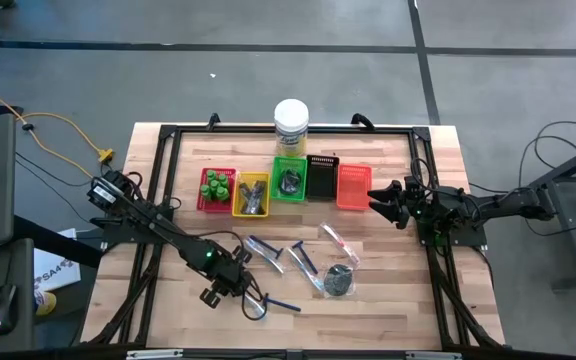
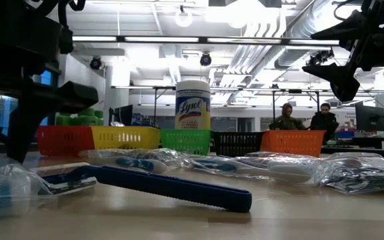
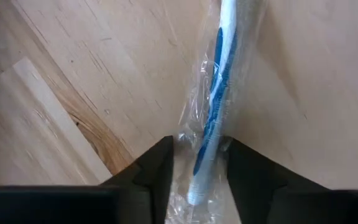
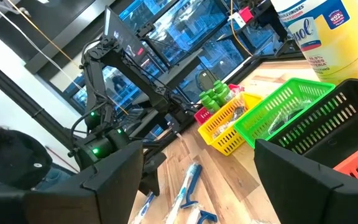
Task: Pick & Place Travel size toiletries
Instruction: Put the blue toothbrush into the black bin
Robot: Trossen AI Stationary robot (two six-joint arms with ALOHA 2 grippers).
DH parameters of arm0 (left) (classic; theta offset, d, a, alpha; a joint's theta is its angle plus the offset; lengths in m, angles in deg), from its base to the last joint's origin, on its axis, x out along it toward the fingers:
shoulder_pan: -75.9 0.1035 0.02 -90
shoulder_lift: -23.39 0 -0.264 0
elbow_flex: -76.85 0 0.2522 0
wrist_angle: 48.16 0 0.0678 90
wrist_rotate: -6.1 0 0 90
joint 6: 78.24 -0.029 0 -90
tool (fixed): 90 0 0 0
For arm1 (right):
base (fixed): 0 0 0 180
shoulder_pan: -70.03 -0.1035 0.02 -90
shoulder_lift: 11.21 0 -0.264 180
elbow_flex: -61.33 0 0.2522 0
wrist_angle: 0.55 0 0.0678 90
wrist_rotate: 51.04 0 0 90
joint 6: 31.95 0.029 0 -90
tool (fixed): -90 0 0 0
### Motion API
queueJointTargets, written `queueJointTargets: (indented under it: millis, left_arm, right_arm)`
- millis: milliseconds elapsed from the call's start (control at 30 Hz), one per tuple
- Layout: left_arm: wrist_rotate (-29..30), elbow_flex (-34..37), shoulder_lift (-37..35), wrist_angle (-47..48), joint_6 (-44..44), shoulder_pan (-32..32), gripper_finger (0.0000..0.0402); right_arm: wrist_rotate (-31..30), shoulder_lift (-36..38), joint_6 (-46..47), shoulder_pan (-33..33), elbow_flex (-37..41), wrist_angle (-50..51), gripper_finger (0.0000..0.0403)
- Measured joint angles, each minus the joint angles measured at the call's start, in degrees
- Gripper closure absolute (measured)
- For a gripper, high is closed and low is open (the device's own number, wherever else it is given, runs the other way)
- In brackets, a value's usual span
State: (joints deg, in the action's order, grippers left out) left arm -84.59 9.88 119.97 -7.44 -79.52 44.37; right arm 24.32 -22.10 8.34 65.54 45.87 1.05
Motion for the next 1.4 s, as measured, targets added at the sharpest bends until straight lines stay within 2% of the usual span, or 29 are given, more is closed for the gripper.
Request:
queueJointTargets:
  millis: [167, 400, 567, 767, 900, 1133, 1267, 1400]
  left_arm:
    - [-1.9, -0.2, 1.8, -0.5, -0.9, -0.2, 0.0309]
    - [-2.5, -0.1, 2.9, -1.9, -1.1, -0.4, 0.0322]
    - [-2.6, -0.1, 2.9, -2.2, 0.8, -0.3, 0.0382]
    - [-3.3, -0.1, 2.7, -6.7, 3.6, -0.4, 0.0385]
    - [-2.8, 0.4, -0.5, -5.4, 8.1, -0.4, 0.0387]
    - [6.3, 0.1, -12.4, -8.7, 14.6, 1.1, 0.0387]
    - [12.8, -2.0, -17.6, -10.3, 16.6, 4.6, 0.0387]
    - [14.8, -4.7, -19.6, -10.3, 16.3, 9.6, 0.0387]
  right_arm:
    - [0.0, 0.0, 0.0, 0.0, 0.0, 0.0, 0.0109]
    - [0.0, 0.0, 0.0, 0.0, 0.0, 0.0, 0.0109]
    - [0.0, 0.0, 0.0, 0.0, 0.0, 0.0, 0.0109]
    - [0.0, 0.0, 0.0, 0.0, 0.0, 0.0, 0.0109]
    - [0.0, 0.0, 0.0, 0.0, 0.0, 0.0, 0.0109]
    - [0.0, 0.0, 0.0, 0.0, 0.0, 0.0, 0.0109]
    - [0.0, 0.0, 0.0, 0.0, 0.0, 0.0, 0.0109]
    - [0.0, 0.0, 0.0, 0.0, 0.0, 0.0, 0.0109]
